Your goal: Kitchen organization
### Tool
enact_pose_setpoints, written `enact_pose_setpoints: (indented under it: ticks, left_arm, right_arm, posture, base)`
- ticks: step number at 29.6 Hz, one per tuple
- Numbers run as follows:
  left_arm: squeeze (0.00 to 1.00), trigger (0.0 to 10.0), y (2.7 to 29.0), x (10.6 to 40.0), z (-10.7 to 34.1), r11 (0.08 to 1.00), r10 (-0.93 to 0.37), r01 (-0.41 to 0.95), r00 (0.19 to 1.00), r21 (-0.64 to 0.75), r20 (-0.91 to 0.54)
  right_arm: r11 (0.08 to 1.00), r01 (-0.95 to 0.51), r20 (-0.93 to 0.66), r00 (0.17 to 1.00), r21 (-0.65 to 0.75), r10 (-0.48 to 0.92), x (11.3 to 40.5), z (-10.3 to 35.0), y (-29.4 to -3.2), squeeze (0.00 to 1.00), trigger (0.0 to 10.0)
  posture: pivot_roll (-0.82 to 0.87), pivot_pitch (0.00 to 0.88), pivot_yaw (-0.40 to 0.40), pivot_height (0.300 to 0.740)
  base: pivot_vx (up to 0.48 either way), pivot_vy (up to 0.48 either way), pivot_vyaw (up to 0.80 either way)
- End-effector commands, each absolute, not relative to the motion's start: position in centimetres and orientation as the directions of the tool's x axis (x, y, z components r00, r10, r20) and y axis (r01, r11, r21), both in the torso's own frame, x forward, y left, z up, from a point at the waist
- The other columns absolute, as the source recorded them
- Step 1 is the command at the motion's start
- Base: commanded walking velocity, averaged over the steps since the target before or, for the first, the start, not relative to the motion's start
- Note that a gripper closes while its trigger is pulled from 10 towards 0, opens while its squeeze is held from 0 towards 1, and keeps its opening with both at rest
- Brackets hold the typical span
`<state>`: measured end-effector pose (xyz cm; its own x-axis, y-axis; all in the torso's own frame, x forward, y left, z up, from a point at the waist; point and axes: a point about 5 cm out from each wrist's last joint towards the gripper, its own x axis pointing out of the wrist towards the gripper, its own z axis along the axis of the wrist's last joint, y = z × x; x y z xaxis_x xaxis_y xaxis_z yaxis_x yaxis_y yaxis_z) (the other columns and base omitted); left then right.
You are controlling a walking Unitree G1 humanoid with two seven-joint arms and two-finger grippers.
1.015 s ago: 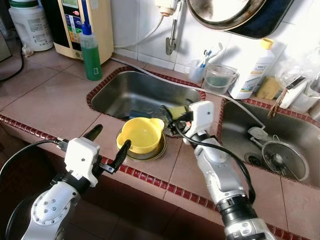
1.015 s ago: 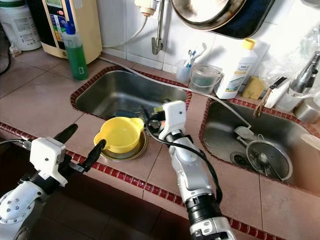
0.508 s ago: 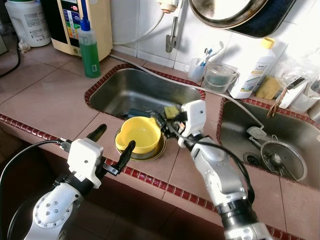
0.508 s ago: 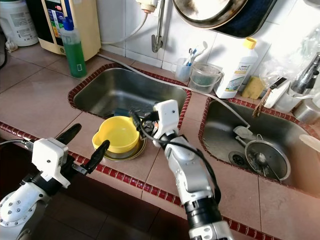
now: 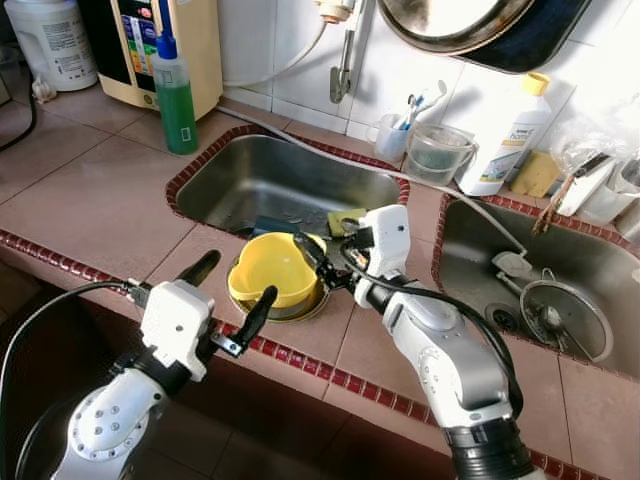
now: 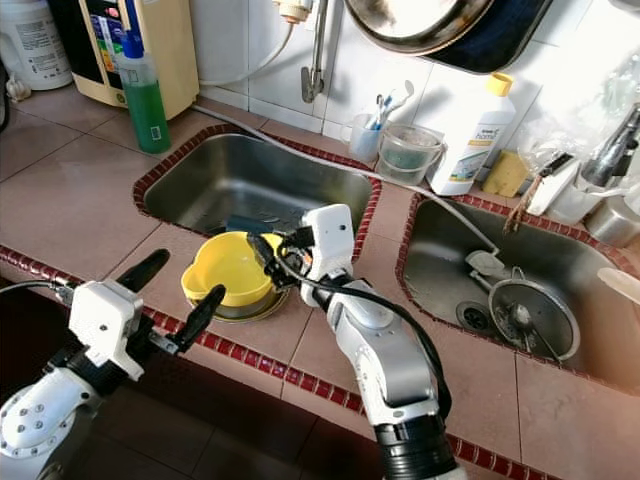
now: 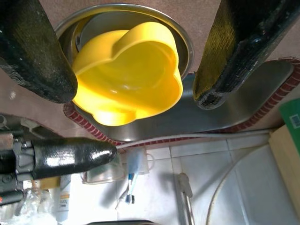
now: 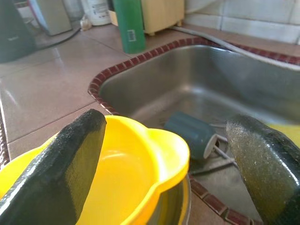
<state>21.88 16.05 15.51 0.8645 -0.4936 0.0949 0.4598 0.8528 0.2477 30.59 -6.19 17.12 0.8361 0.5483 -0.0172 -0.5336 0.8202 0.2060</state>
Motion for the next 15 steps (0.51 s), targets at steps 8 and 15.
enact_pose_setpoints:
  ticks: [8, 15]
  left_arm:
    - [0.00, 10.0, 15.75, 21.44, 16.61, 0.822, -0.538, 0.488, 0.834, 0.293, 0.122]
    - [0.00, 10.0, 15.38, 21.12, 16.98, 0.815, -0.550, 0.497, 0.825, 0.296, 0.130]
  right_arm:
    - [0.844, -0.455, -0.085, 0.865, 0.284, 0.494, 30.60, 17.09, -7.44, 0.00, 10.0]
    - [0.838, -0.439, -0.134, 0.855, 0.324, 0.500, 30.51, 16.59, -7.31, 0.00, 10.0]
  posture:
    - [-0.10, 0.089, -0.126, 0.740]
    - [-0.10, 0.097, -0.130, 0.740]
  base:
    - [0.000, 0.000, 0.00]
    - [0.000, 0.000, 0.00]
